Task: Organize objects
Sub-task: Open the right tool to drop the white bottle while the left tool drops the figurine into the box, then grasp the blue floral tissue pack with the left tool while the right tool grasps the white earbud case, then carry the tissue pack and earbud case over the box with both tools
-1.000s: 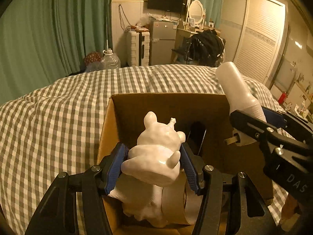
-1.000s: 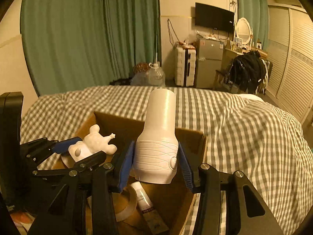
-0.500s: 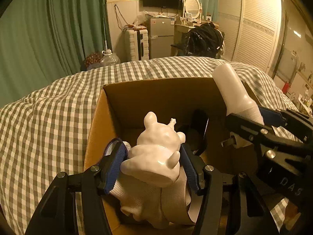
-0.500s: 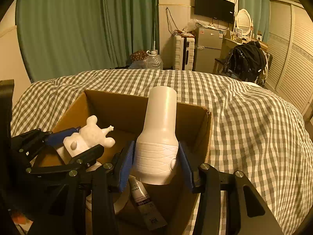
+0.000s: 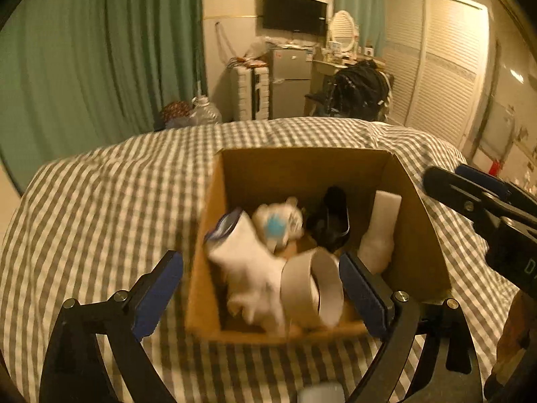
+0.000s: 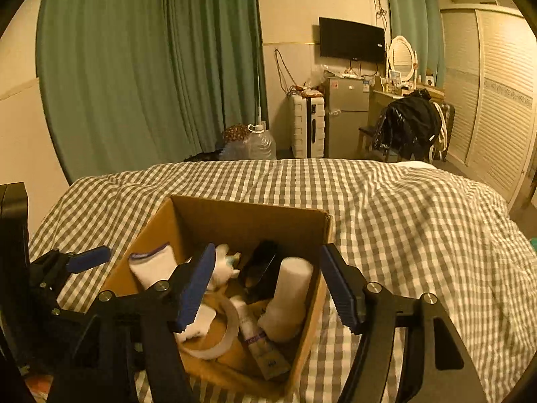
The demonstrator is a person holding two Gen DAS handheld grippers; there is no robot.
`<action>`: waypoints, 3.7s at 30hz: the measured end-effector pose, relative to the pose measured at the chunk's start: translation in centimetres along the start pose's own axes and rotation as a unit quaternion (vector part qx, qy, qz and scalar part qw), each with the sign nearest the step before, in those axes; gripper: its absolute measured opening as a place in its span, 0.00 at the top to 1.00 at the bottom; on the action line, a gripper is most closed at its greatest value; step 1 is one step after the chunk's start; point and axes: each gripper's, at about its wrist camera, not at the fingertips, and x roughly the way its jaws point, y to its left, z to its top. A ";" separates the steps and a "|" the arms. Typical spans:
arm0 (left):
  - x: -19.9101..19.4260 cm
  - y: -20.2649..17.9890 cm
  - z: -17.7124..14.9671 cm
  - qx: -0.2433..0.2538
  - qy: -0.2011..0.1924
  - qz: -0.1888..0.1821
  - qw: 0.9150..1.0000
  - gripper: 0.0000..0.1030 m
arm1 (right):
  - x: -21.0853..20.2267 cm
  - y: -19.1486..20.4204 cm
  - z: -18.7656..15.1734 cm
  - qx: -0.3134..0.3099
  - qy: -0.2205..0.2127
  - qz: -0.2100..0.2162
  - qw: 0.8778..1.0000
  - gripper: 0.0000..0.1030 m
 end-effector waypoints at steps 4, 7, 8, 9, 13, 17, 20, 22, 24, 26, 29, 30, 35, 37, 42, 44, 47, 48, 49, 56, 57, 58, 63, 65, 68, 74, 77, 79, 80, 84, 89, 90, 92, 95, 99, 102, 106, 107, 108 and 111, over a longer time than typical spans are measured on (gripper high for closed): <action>-3.2 0.9 -0.6 -0.031 0.001 0.017 0.999 0.06 | -2.9 0.8 -0.5 -0.010 -0.005 0.006 1.000 0.37; -6.2 1.0 -1.1 -0.043 -0.009 0.026 0.999 0.06 | -5.5 1.5 -0.9 -0.024 -0.008 0.009 1.000 0.37; -7.5 1.0 -1.3 -0.047 -0.015 0.031 0.998 0.06 | -6.3 1.7 -1.0 -0.029 -0.009 0.011 0.999 0.36; -8.1 0.9 -1.2 -0.048 -0.017 0.035 0.998 0.06 | -7.5 1.9 -1.1 -0.034 -0.009 0.014 0.999 0.35; -11.0 0.6 -2.6 -0.063 -0.022 0.052 0.996 0.05 | -10.9 2.5 -2.0 -0.051 -0.015 0.014 0.998 0.28; -12.2 0.5 -5.0 -0.070 -0.015 0.063 0.995 0.05 | -13.1 2.9 -3.5 -0.060 -0.013 0.013 0.998 0.27; -12.4 0.4 -7.6 -0.076 -0.004 0.066 0.995 0.05 | -13.7 3.0 -4.9 -0.055 -0.003 0.015 0.998 0.27; -12.1 0.2 -9.0 -0.078 0.004 0.069 0.995 0.05 | -13.8 3.4 -6.3 -0.055 0.006 0.017 0.998 0.26; -11.4 0.1 -10.7 -0.080 0.017 0.081 0.993 0.05 | -13.3 3.7 -7.8 -0.055 0.019 0.021 0.998 0.26; -11.0 0.0 -11.9 -0.086 0.026 0.091 0.992 0.05 | -12.6 4.0 -9.3 -0.056 0.032 0.023 0.998 0.26; -10.1 -0.6 -14.1 -0.071 0.039 0.106 0.991 0.05 | -10.8 4.6 -11.7 -0.065 0.058 0.016 0.996 0.26; -9.8 -0.9 -15.0 -0.068 0.049 0.100 0.991 0.05 | -10.1 4.8 -12.5 -0.069 0.068 0.012 0.995 0.26; -8.6 -2.0 -18.0 -0.069 0.091 0.055 0.992 0.05 | -8.2 4.5 -14.2 -0.071 0.095 0.004 0.993 0.26; -8.0 -2.5 -19.1 -0.070 0.113 0.029 0.991 0.05 | -8.0 4.1 -14.3 -0.059 0.097 0.005 0.994 0.26; -6.3 -3.4 -20.2 -0.053 0.145 0.011 0.988 0.05 | -7.4 3.7 -14.6 -0.049 0.105 0.004 0.993 0.26; -6.0 -3.7 -20.3 -0.043 0.145 0.008 0.988 0.05 | -7.3 3.8 -14.7 -0.051 0.108 0.003 0.993 0.26; -5.9 -3.8 -20.4 -0.041 0.144 0.001 0.989 0.18 | -7.1 3.9 -14.8 -0.052 0.110 0.003 0.993 0.26; -5.8 -3.7 -20.3 -0.043 0.145 -0.001 0.988 0.18 | -7.0 3.9 -14.9 -0.050 0.113 0.004 0.992 0.26; -5.8 -3.6 -20.3 -0.044 0.145 -0.002 0.988 0.18 | -6.9 3.8 -14.9 -0.050 0.114 0.004 0.992 0.26; -7.3 -1.9 -17.0 -0.054 0.104 0.009 0.993 0.18 | -6.8 4.0 -14.6 -0.049 0.117 0.013 0.992 0.26; -7.3 -1.6 -16.4 -0.050 0.097 0.018 0.994 0.18 | -6.6 4.1 -14.5 -0.049 0.118 0.017 0.992 0.26; -7.3 -1.2 -15.7 -0.045 0.086 0.035 0.995 0.18 | -6.5 4.2 -14.4 -0.050 0.121 0.019 0.991 0.26; -5.8 0.6 -12.6 0.000 0.053 0.117 0.992 0.18 | -4.6 5.6 -13.8 -0.061 0.143 0.034 0.987 0.26; -5.3 1.2 -12.0 0.009 0.043 0.141 0.989 0.18 | -3.2 6.5 -13.7 -0.069 0.157 0.038 0.984 0.26; -5.2 2.4 -11.8 0.003 0.036 0.146 0.989 0.18 | -0.9 7.9 -13.9 -0.084 0.178 0.039 0.980 0.26; -4.7 3.1 -12.7 -0.007 0.039 0.131 0.991 0.18 | 4.3 10.2 -16.5 -0.106 0.244 0.042 0.963 0.29; -4.6 2.9 -12.8 -0.009 0.041 0.125 0.991 0.18 | 4.4 10.2 -16.8 -0.101 0.246 0.052 0.962 0.39; -4.8 2.9 -13.1 -0.014 0.044 0.118 0.992 0.18 | 4.4 10.1 -17.1 -0.098 0.252 0.058 0.961 0.47; -4.9 2.9 -13.2 -0.017 0.046 0.114 0.992 0.18 | 4.4 10.1 -17.2 -0.100 0.253 0.056 0.961 0.50; -5.0 3.2 -14.2 -0.033 0.060 0.108 0.992 0.18 | 3.8 10.5 -17.7 -0.110 0.247 0.050 0.961 0.51; -6.0 2.9 -14.5 -0.038 0.064 0.092 0.993 0.18 | 1.7 10.1 -17.9 -0.097 0.232 0.054 0.966 0.51; -6.2 2.8 -14.5 -0.037 0.062 0.092 0.993 0.18 | 1.0 10.1 -17.8 -0.095 0.229 0.056 0.967 0.51; -6.8 2.4 -14.5 -0.035 0.061 0.082 0.994 0.18 | -0.3 10.2 -17.7 -0.095 0.221 0.054 0.969 0.51; -7.7 2.0 -14.6 -0.030 0.059 0.075 0.995 0.18 | -2.9 9.9 -16.9 -0.095 0.196 0.048 0.975 0.51; -9.3 1.4 -14.2 -0.025 0.052 0.062 0.996 0.18 | -6.2 8.2 -15.3 -0.074 0.168 0.040 0.982 0.51; -10.8 0.9 -13.2 -0.020 0.039 0.056 0.997 0.18 | -8.3 7.9 -13.7 -0.072 0.140 0.028 0.987 0.51; -13.1 0.1 -11.4 -0.012 0.015 0.048 0.999 0.18 | -10.8 7.5 -10.9 -0.067 0.098 0.023 0.993 0.51; -13.5 -0.1 -10.9 -0.011 0.009 0.045 0.999 0.18 | -11.7 7.4 -10.2 -0.067 0.085 0.024 0.994 0.51; -14.1 -0.4 -10.2 -0.010 0.000 0.040 0.999 0.18 | -12.3 7.5 -9.3 -0.067 0.076 0.025 0.995 0.51; -15.5 -1.0 -8.3 0.002 -0.025 0.028 0.999 0.18 | -14.2 7.6 -7.4 -0.074 0.043 0.032 0.996 0.51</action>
